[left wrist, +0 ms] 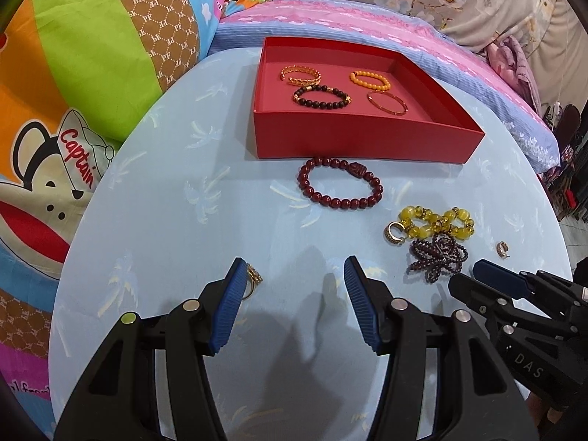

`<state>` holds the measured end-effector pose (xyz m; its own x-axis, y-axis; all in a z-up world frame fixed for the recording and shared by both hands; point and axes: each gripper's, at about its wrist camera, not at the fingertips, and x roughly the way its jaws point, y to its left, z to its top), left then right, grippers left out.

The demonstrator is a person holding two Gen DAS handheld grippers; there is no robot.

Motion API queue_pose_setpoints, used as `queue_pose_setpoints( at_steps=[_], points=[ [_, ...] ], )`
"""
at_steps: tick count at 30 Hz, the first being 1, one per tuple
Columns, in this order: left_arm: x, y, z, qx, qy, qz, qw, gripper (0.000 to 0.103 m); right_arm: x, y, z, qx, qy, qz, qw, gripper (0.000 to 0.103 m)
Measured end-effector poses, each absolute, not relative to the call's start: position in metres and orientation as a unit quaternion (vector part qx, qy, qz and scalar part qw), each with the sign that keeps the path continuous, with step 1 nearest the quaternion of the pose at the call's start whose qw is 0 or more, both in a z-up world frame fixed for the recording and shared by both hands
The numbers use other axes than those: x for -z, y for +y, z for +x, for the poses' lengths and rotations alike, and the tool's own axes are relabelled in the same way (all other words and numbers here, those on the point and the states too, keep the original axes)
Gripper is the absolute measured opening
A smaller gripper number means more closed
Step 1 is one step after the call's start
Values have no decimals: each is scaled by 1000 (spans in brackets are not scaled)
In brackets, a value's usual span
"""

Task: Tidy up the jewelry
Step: 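Grasp the dark purple beaded strand with the right gripper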

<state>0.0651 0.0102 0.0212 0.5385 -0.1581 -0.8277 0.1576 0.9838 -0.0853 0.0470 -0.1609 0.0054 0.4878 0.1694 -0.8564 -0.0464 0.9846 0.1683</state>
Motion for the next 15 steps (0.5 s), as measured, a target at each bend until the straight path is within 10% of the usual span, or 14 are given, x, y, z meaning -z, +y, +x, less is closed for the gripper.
queue_pose_setpoints(
  at_steps=[9,15],
  points=[
    [-17,7,65,93,477,3,874,52,-2,-153,55,-72,498,48,863,24],
    [-16,10,68,88,479,-1,873,52,0,-150,59,-74,495,37,865,1]
  ],
)
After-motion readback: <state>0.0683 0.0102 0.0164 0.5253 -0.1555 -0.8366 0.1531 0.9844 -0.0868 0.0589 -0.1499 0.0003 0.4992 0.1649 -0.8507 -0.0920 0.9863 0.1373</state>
